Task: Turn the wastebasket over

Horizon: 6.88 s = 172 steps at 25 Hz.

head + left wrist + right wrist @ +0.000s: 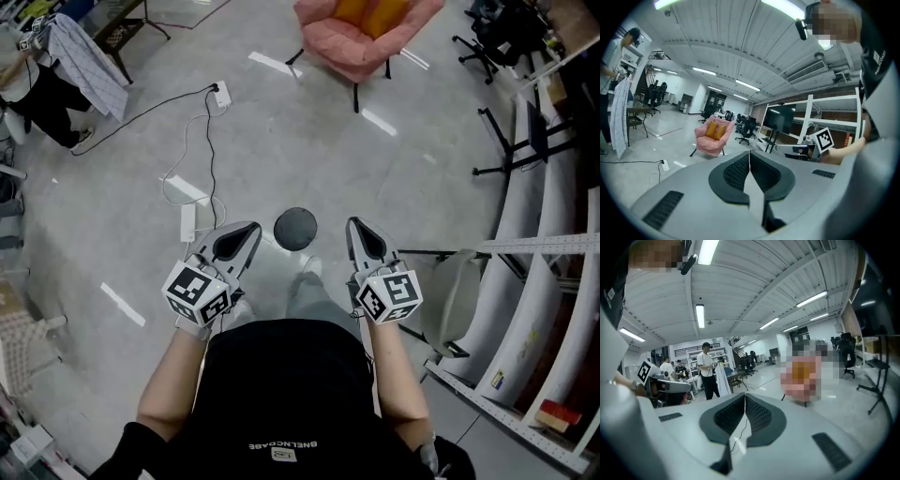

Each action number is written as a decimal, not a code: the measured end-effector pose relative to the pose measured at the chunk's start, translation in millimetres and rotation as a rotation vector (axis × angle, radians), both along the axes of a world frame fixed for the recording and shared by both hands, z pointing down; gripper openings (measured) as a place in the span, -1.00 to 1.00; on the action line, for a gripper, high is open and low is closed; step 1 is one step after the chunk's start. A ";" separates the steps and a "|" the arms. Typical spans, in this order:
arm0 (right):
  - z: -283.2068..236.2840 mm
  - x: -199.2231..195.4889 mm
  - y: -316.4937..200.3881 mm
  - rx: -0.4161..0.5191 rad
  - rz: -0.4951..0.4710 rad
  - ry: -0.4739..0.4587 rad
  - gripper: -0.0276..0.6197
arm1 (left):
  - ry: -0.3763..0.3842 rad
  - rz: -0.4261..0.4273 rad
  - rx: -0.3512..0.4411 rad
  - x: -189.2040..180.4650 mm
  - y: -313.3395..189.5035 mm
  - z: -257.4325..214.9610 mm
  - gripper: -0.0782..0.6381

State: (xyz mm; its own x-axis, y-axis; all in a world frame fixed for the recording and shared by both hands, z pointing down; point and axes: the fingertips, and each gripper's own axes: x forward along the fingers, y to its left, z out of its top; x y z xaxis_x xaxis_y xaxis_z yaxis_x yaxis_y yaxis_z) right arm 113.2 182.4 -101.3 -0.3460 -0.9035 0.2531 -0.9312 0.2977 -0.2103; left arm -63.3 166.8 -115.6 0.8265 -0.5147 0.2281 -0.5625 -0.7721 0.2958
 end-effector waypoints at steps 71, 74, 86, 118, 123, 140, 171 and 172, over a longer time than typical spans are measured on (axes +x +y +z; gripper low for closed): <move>722.7 2.1 -100.3 -0.997 -0.449 -0.067 -0.01 | -0.063 0.037 -0.895 48.5 -84.6 730.2 -0.20; 719.0 5.4 -103.1 -1.001 -0.396 -0.097 -0.01 | -0.053 0.010 -0.878 53.1 -93.2 721.3 -0.20; 695.6 31.5 -161.4 -0.789 -0.174 -0.097 -0.07 | 0.082 0.028 -0.619 88.7 -209.4 665.5 -0.24; 820.1 -13.0 -42.6 -0.802 -0.285 0.057 -0.27 | -0.019 0.360 -0.726 93.2 -61.2 767.6 -0.35; 787.5 9.6 -60.6 -0.790 -0.321 0.101 -0.26 | -0.047 0.243 -0.726 74.5 -74.1 748.5 -0.34; 689.5 25.6 -261.0 -0.660 -0.754 0.499 -0.01 | 0.027 -0.249 -0.733 5.8 -31.5 649.1 -0.34; 710.5 -34.8 -211.8 -0.997 -1.198 0.498 -0.63 | 0.085 -0.334 -0.757 -56.6 -2.1 655.8 -0.34; 705.0 -35.7 -202.9 -1.000 -1.207 0.491 -0.66 | 0.079 -0.309 -0.754 -57.7 -6.4 651.8 -0.34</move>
